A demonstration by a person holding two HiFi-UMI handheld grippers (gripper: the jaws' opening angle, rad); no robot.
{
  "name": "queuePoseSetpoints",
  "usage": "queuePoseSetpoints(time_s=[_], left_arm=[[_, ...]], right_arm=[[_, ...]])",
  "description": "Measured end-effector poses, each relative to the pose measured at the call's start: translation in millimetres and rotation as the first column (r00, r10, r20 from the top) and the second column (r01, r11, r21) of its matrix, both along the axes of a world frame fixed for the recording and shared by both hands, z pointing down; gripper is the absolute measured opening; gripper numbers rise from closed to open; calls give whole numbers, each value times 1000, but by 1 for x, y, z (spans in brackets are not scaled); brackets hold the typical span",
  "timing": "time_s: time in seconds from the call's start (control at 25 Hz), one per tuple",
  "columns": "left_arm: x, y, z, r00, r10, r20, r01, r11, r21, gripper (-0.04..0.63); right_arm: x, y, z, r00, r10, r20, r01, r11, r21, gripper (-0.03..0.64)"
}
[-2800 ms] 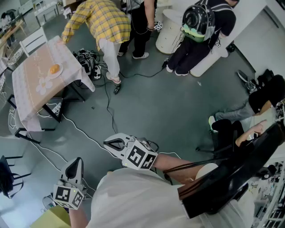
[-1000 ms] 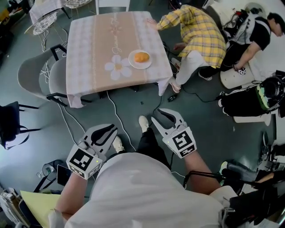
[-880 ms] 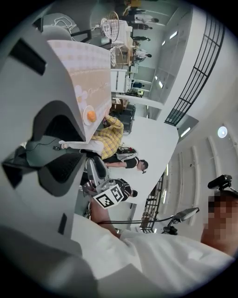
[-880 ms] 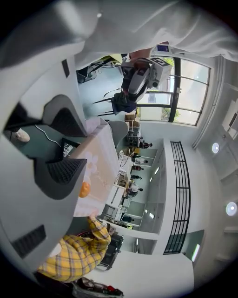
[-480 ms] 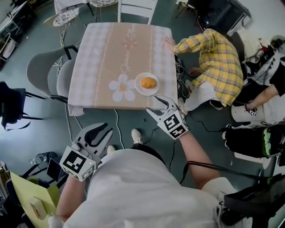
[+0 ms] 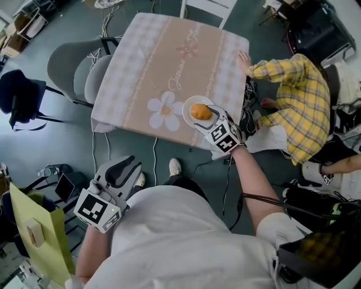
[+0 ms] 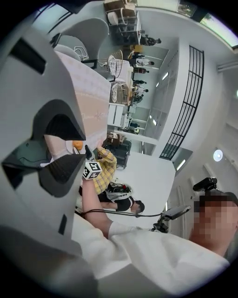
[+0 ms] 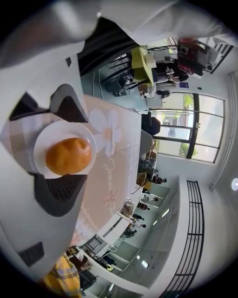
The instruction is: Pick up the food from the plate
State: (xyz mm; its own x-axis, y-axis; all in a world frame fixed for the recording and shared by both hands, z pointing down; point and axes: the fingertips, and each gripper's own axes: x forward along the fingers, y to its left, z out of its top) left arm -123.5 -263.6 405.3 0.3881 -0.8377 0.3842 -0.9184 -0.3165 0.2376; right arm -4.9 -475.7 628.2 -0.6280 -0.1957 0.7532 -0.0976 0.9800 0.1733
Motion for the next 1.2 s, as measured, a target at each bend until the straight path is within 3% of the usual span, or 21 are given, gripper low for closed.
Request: queuePoseSetpoints(time_s=[0.32,0.6,1.2], left_arm=[[-7,-8,4,997,-72,8,73,997,-30,83],[-19,-9,5,996,-92,18,92,995,-28,83],[-43,21,-9,999,43,15,-43,998,47,81]], right_arm=[[-5,-24,46,990,-72,-122,72,997,-4,351],[-9,-27,50,992,-48,-120,44,998,-34,353],[-5,16,-16,988,154,-19,-154,988,-18,353]])
